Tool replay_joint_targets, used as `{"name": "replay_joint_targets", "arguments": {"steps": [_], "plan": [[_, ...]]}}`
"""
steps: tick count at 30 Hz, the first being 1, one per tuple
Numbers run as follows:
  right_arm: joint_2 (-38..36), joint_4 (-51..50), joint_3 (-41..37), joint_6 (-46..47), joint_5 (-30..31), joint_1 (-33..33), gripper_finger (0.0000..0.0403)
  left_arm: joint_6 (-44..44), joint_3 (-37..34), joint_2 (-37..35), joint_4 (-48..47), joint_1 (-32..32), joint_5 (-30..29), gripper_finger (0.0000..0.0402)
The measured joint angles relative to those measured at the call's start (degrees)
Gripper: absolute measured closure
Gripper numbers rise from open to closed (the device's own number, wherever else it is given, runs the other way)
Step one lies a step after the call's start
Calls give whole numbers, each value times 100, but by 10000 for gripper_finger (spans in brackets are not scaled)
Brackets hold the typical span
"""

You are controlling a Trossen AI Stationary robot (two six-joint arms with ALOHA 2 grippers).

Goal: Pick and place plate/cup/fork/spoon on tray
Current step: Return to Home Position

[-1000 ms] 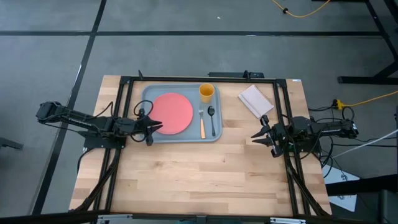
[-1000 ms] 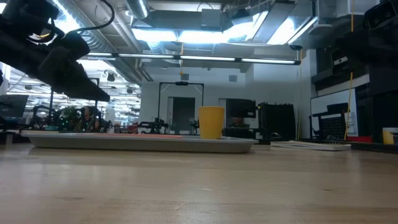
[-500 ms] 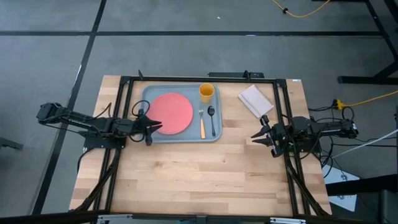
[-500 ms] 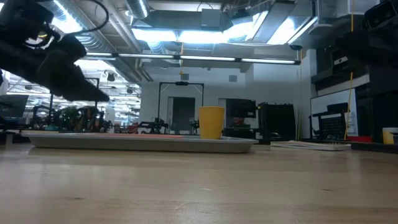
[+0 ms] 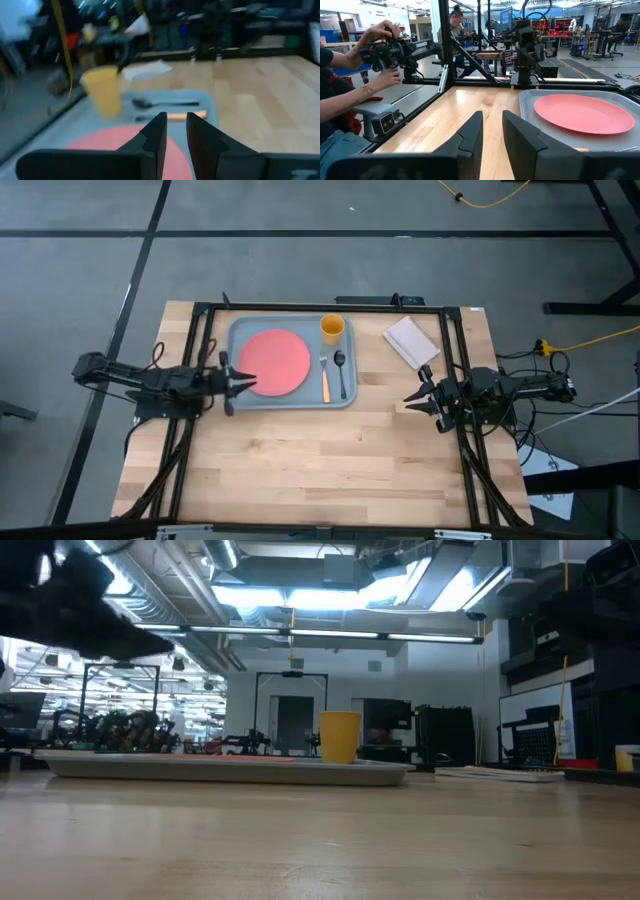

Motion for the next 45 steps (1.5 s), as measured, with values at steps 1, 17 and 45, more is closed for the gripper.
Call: {"name": "replay_joint_targets", "arguments": {"steps": [1,17,45], "plan": [[0,0,0,0,0,0,325,306,0,-148,-55,-44,99,335],[0,-1,0,0,0,0,325,743,2,-1036,-249,-188,244,335],[0,-2,0,0,0,0,324,782,2,-1036,185,-188,239,335]]}}
